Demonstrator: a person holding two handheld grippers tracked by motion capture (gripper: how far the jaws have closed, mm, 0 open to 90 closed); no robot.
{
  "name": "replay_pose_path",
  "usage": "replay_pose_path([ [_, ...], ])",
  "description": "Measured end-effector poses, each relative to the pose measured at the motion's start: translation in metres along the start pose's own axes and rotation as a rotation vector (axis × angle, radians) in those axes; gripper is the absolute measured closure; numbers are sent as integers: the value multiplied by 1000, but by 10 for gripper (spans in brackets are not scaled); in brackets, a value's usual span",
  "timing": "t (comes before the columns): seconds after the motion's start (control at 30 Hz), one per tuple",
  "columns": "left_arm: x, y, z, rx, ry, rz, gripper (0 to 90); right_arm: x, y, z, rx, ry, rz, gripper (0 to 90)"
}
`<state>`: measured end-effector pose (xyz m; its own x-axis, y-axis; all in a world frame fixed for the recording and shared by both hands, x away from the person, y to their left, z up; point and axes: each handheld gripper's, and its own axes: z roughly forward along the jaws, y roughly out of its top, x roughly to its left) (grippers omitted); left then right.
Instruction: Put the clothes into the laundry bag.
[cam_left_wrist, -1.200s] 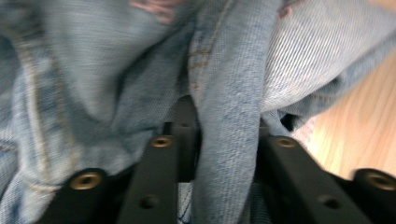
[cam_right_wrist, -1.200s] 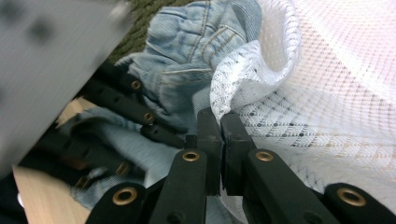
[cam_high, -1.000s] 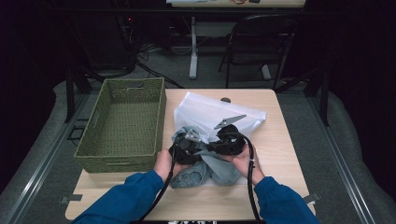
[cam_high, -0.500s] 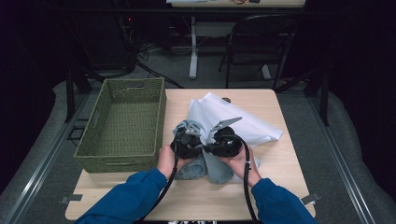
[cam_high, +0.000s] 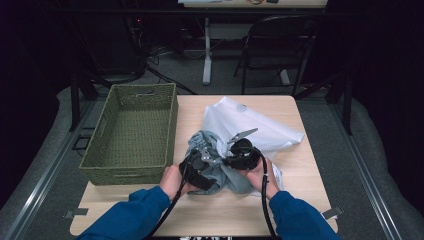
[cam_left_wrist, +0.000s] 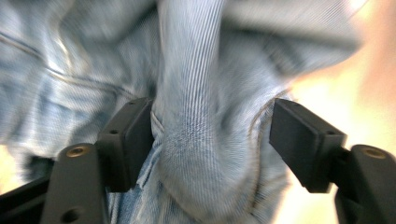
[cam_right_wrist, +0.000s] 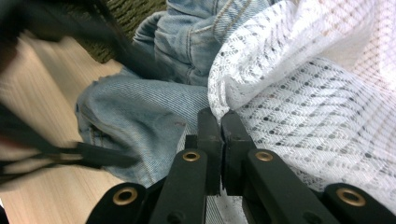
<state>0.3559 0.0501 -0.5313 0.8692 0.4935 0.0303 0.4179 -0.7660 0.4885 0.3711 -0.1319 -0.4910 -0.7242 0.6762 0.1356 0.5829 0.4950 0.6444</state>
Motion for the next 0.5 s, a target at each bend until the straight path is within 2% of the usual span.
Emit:
replay_pose_path([
  [0.07,2,-3,10,-37,35,7,634,3,1,0,-4,7,-11,892],
  [0.13,5,-2,10,-85,17,-32,746,6,3,-1,-18,17,-14,892],
  [0.17,7,1,8,-100,-8,-48,771,8,4,-2,-29,24,-17,892],
  [0.27,10,10,-3,-150,-55,-80,791,14,9,-11,-74,54,-33,893],
  [0.37,11,20,-20,-230,-95,-117,791,22,16,-24,-135,90,-46,894],
  [0.43,14,23,-32,-267,-100,-134,792,27,18,-33,-174,115,-48,894],
  [0.5,19,23,-44,-287,-65,-140,792,29,18,-37,-181,122,-48,894],
])
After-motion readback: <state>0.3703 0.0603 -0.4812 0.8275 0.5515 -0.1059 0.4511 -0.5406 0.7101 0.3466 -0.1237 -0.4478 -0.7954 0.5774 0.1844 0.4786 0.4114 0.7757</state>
